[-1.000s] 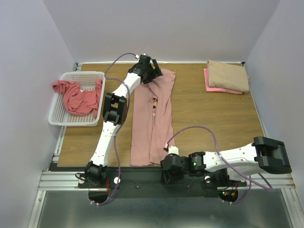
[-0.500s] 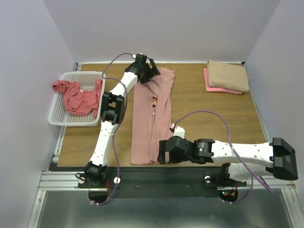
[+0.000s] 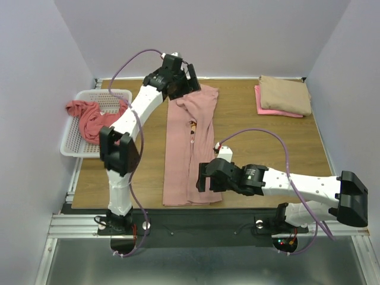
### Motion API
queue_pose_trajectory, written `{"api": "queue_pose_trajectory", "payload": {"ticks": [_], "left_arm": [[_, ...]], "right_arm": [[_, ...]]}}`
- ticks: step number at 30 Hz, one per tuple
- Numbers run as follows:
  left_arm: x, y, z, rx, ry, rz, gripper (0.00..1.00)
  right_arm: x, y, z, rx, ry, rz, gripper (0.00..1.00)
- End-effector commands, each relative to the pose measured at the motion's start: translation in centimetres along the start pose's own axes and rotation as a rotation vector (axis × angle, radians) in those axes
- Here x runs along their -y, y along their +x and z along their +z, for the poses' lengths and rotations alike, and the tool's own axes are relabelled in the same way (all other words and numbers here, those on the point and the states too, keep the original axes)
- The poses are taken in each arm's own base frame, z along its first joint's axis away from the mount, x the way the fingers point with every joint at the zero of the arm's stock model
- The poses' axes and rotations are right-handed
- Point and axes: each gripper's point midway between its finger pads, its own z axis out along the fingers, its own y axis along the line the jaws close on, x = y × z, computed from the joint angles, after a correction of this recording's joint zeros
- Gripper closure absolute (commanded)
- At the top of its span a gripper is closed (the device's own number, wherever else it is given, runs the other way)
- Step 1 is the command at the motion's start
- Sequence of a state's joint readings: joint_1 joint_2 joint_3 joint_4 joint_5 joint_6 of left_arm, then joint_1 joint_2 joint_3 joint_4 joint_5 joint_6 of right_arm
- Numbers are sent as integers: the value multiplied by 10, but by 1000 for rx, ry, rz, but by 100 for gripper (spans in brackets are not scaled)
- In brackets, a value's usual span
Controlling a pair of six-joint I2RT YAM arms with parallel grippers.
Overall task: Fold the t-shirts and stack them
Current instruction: Fold the tshirt
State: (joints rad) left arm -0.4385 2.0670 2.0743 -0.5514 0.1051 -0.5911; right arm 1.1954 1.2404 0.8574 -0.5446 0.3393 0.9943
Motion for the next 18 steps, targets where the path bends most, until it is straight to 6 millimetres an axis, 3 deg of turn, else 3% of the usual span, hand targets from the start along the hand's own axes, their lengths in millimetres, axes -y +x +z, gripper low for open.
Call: {"api": "queue_pose_trajectory", "payload": {"ticks": [1, 2, 3, 4, 5, 6, 7, 8, 9, 12, 15, 18], "left_arm": [[-12, 74, -53, -50, -63, 52, 3], [-2, 68, -93, 38, -30, 4, 3], [-8, 81, -104, 52, -28, -24, 3], [-25, 109, -123, 68, -32, -36, 2], [-58, 149, -121, 24, -101, -98, 2], [-48, 138, -137, 76, -67, -140, 2], [-82, 179, -135, 13, -141, -155, 2], [-87, 190, -149, 14, -122, -175, 2], [-118, 224, -150, -43, -200, -206, 2], [-151, 252, -168, -57, -269, -250, 2], [-196, 297, -184, -140, -380, -276, 2], [-189, 319, -184, -199, -276, -316, 2]], "right_arm": [[6, -8, -4, 32, 10, 21, 0], [8, -6, -3, 26, 12, 27, 0], [11, -4, -3, 24, 16, 25, 0], [16, -1, -1, 20, 28, 26, 0], [19, 3, 0, 9, 31, 26, 0], [23, 5, 2, 5, 43, 22, 0], [30, 11, 5, -11, 60, 17, 0], [36, 16, 9, -25, 81, 5, 1], [41, 19, 12, -33, 94, 1, 4], [49, 32, 20, -79, 126, -16, 13], [60, 39, 27, -89, 172, -25, 18], [60, 44, 34, -92, 171, -6, 30]]}}
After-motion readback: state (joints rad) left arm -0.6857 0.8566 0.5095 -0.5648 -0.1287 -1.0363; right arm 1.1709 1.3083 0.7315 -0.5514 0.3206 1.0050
